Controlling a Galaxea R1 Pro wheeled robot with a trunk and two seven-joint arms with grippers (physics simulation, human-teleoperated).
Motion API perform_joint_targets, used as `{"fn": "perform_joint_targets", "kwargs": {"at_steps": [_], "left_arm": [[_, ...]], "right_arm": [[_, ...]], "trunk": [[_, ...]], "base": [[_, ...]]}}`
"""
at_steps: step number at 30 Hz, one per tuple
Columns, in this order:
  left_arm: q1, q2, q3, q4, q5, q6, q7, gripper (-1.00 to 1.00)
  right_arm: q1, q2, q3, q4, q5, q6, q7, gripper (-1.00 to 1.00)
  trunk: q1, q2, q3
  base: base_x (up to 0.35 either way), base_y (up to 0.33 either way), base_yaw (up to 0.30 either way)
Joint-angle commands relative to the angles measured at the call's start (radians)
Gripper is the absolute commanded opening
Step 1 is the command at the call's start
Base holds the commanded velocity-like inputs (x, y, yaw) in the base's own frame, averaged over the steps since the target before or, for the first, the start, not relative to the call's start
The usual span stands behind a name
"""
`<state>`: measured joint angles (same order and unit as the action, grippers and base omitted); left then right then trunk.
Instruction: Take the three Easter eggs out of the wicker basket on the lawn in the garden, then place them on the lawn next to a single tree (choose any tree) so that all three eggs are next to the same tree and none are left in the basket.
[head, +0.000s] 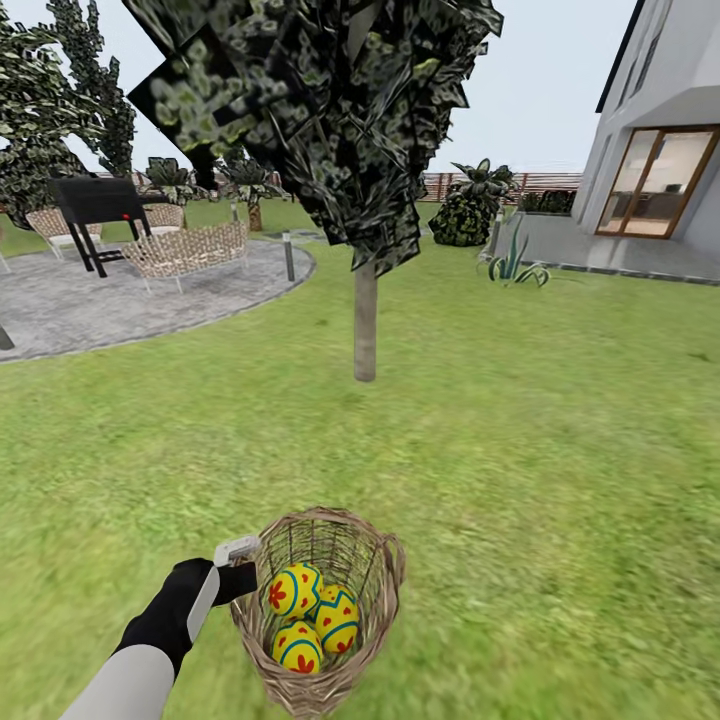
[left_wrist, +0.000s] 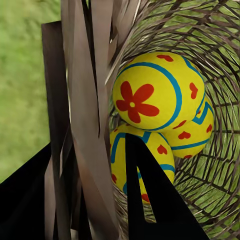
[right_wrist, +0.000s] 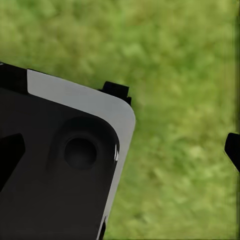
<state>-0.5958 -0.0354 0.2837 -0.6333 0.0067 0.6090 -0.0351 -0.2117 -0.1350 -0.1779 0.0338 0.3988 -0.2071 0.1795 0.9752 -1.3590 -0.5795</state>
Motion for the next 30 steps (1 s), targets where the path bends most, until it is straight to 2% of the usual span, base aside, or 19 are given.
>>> {"fn": "perform_joint_targets", "kwargs": {"at_steps": [1, 30], "left_arm": [[0.0, 0.0, 0.0, 0.0, 0.007, 0.0, 0.0, -1.0], [0.0, 0.0, 0.0, 0.0, 0.007, 0.0, 0.0, -1.0]], "right_arm": [[0.0, 0.0, 0.0, 0.0, 0.0, 0.0, 0.0, 1.0], [0.0, 0.0, 0.0, 0.0, -0.001, -0.002, 0.0, 1.0]], "trunk": [[0.0, 0.0, 0.0], [0.0, 0.0, 0.0]], "base": [[0.323, 0.0, 0.0], [0.323, 0.0, 0.0]]}}
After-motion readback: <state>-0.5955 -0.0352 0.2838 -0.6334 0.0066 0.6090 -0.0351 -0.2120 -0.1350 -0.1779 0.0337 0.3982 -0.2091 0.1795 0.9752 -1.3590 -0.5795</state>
